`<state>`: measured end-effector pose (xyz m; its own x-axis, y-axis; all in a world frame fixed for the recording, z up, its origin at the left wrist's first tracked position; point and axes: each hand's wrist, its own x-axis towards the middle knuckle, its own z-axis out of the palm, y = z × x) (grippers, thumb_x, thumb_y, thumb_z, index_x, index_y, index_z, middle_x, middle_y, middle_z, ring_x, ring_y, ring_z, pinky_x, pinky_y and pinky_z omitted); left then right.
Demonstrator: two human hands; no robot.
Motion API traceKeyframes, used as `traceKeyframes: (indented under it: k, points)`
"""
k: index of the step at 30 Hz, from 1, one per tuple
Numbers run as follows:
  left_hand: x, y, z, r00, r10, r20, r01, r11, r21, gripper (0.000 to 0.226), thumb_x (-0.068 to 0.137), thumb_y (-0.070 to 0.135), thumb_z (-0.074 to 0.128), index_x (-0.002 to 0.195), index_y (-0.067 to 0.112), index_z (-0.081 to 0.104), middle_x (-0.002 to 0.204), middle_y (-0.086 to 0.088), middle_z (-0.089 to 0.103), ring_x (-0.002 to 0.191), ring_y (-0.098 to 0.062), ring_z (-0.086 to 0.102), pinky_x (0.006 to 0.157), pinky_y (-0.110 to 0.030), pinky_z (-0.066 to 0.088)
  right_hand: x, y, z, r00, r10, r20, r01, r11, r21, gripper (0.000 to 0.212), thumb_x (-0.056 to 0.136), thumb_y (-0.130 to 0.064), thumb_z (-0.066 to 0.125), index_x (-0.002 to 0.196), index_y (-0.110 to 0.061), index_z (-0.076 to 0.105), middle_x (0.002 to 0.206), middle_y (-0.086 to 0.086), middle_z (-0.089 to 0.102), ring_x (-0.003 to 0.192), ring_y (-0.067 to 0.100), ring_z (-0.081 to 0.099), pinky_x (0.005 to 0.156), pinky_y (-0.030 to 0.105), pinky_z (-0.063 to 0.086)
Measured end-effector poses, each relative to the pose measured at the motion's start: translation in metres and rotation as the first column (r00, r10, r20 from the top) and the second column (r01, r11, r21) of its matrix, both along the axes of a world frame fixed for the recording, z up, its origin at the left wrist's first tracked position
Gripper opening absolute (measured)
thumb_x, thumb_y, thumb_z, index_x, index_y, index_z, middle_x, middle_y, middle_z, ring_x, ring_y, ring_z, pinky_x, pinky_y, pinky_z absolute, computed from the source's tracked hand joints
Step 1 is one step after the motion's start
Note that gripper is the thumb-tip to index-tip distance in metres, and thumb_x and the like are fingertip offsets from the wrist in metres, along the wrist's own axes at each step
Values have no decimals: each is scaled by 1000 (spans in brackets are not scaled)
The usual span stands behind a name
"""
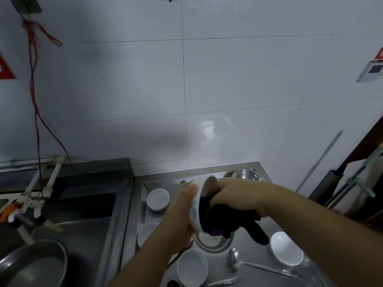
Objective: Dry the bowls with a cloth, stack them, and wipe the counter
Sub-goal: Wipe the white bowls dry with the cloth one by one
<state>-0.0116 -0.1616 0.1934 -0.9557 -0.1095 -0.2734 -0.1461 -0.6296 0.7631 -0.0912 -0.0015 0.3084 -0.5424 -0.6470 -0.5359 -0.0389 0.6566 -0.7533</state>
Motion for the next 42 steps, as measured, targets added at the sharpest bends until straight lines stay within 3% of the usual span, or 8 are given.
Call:
traceKeyframes:
  k: [5,10,14,20,29,33,38,42]
  points:
    - [10,-3,-2,1000,-27,7,27,1000,-13,79,84,57,68,136,-1,62,131,-29,69,123,-40,69,92,-43,62,18,13,-34,762,-208,613,439,862,-253,20,88,-16,68,100,-2,75,95,20,67,80,27,69,74,38,59]
    - [11,13,-1,996,-82,-43,84,995,52,78,74,72,75,123,11,78,135,-24,67,128,-37,64,108,-54,51,44,-3,-46,640,-313,702,724,551,-414,18,81,-15,72,92,-9,84,97,17,78,84,28,77,72,35,63]
    - [10,30,-4,999,-39,0,38,990,133,67,73,71,76,119,23,80,135,-18,71,124,-34,69,93,-47,61,50,-10,-56,721,-673,-168,477,657,-584,20,96,-18,70,102,-36,77,94,-15,77,90,5,74,72,14,56]
    - [8,31,8,998,42,35,-47,987,155,59,84,64,60,112,17,82,123,-20,76,116,-37,73,105,-58,52,32,6,-51,396,146,-907,-118,987,107,51,96,-27,68,146,-28,55,142,-2,63,117,25,64,95,39,56]
    - [7,17,10,995,-91,-44,88,994,-67,76,82,68,73,127,6,73,127,-25,72,120,-36,71,92,-40,61,16,20,-2,990,-53,-128,33,987,-160,20,85,-33,69,102,-27,77,92,4,76,85,26,77,71,34,65]
    - [8,23,16,987,-141,-81,147,986,83,68,86,66,71,128,13,74,132,-22,70,126,-36,68,98,-45,59,36,17,-18,878,-320,357,470,721,-510,27,76,-24,77,102,-28,82,103,9,80,94,28,78,79,42,66]
    - [6,36,10,1000,-24,-20,26,992,120,67,83,75,63,114,19,82,126,-16,75,115,-33,74,88,-50,63,40,8,-39,716,-543,-438,236,779,-581,35,85,-19,76,113,-39,72,100,-22,74,95,1,70,84,21,59]
    - [6,41,8,1000,12,-27,-9,996,86,76,59,70,80,113,16,80,122,-16,77,111,-32,76,94,-51,60,30,16,-40,363,-54,-930,-129,986,-107,48,87,-20,76,134,-22,66,128,0,70,107,24,69,85,42,60]
